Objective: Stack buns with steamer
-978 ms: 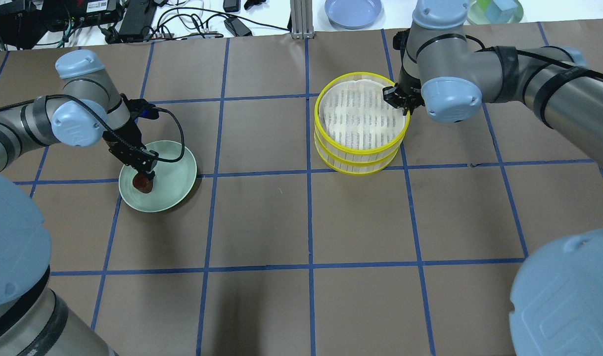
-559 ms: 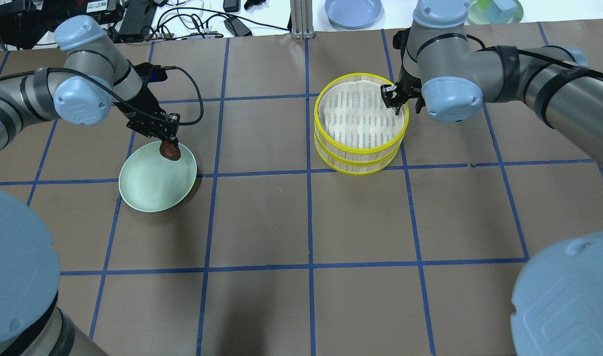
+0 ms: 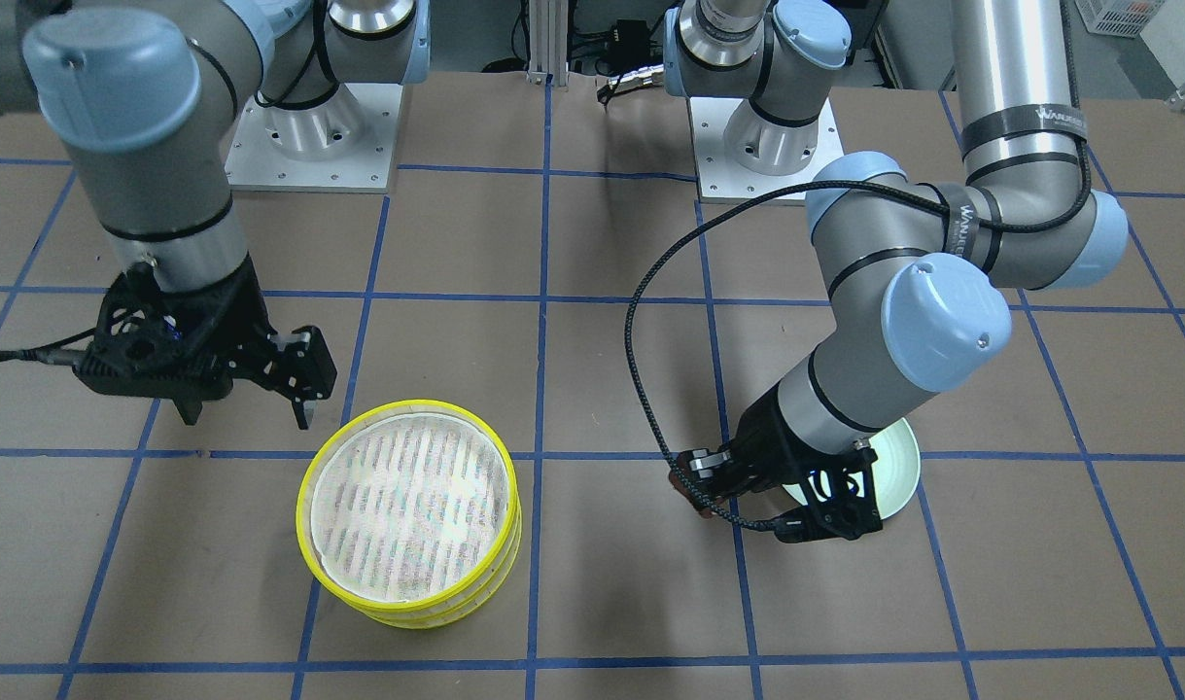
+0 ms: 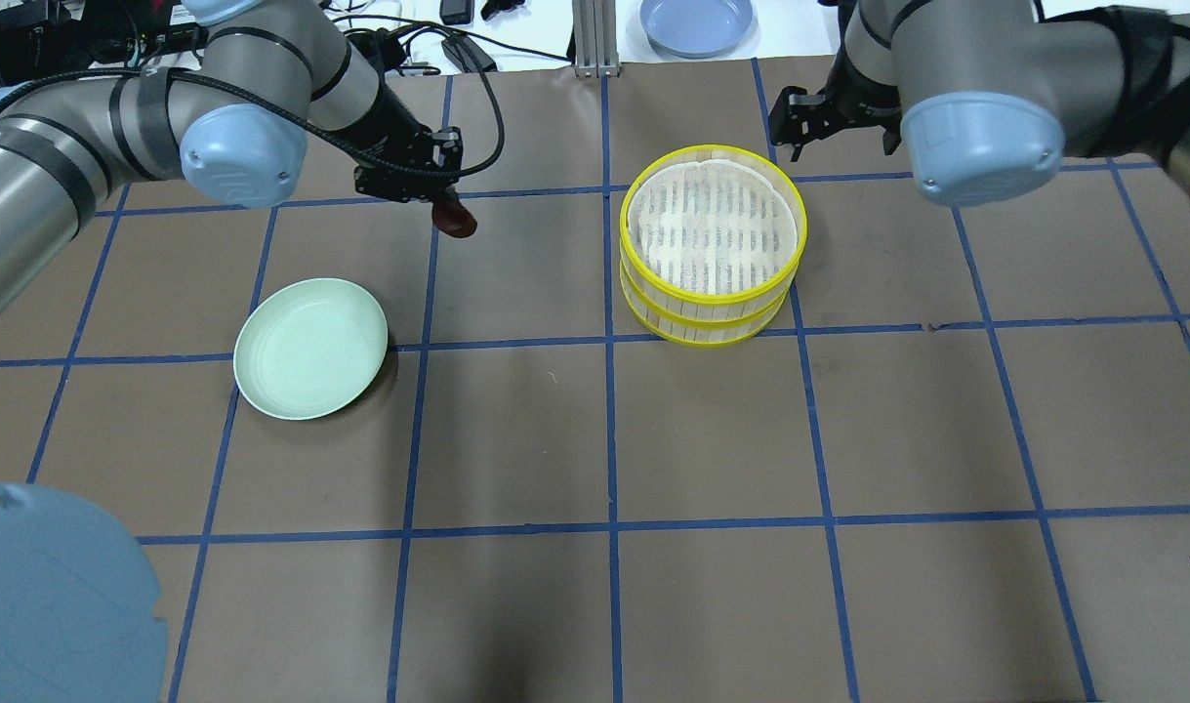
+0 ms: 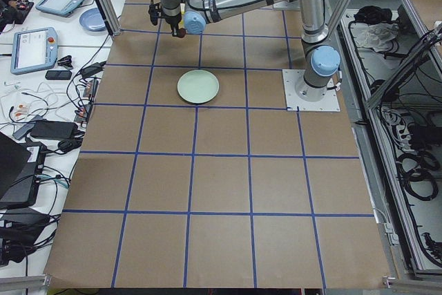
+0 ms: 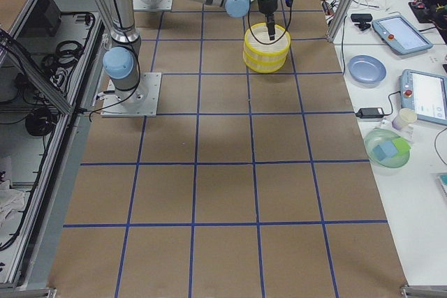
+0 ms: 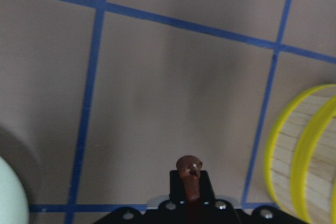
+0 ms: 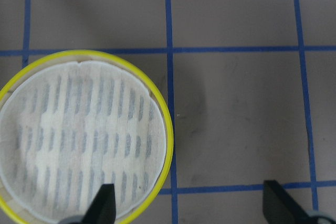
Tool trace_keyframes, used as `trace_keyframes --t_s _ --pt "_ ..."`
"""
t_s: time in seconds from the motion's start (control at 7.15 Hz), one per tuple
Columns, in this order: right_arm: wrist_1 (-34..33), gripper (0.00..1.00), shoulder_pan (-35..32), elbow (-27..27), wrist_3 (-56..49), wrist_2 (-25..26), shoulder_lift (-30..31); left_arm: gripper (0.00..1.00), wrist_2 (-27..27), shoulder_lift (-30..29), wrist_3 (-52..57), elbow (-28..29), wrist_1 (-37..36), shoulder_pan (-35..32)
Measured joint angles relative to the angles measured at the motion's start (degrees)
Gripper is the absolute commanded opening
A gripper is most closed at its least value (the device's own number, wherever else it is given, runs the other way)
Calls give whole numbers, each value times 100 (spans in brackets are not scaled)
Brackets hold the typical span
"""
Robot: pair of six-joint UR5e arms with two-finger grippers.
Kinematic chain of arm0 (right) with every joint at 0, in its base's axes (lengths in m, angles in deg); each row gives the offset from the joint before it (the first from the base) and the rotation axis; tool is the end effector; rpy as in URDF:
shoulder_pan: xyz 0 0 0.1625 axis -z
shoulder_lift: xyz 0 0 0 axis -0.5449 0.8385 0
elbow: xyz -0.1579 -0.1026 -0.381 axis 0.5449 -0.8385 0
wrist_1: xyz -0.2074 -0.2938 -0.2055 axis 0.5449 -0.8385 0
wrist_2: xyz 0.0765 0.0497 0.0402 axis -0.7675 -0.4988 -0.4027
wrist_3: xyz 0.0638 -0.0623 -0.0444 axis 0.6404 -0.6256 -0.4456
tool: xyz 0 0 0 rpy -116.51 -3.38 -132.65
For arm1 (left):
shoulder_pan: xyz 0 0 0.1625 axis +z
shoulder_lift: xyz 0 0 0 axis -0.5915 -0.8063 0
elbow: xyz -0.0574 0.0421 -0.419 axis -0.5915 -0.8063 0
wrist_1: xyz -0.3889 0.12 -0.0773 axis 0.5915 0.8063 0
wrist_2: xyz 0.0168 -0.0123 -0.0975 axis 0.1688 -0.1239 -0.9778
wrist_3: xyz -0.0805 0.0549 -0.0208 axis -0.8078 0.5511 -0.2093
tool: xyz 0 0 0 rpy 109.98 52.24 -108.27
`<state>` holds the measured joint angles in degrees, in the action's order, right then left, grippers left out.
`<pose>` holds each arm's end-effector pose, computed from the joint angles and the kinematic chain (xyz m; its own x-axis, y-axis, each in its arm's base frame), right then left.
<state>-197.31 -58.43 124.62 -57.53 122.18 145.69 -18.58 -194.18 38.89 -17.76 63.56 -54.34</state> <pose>0.1423 -0.5630 0.4405 -0.9989 0.0214 0.0428 0.0098 0.9671 -0.2543 -0.1750 -0.6468 0.3321 -0.9051 -0.2167 0.3658 -0.2396 0.9707 -0.0178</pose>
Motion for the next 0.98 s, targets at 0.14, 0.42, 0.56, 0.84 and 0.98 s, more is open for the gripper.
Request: trace_keyframes --t_s 0.14,0.42,0.56,0.84,0.98 --pt "648 100 2 -4 11 -102 410 0 -537 -49 -630 1 -325 -122" --pt "1612 100 5 -42 58 -365 939 0 -1428 -171 -1484 -42 -769 -406" --pt "1811 100 5 -61 49 -446 1069 0 -1673 -287 -1842 -54 -1080 -566" --pt "1937 100 5 -68 19 -436 1111 52 -1799 -606 -2175 -59 -1451 -843" --pt "1963 100 5 -65 17 -426 1110 81 -1802 -752 -2216 -59 -1498 -944"
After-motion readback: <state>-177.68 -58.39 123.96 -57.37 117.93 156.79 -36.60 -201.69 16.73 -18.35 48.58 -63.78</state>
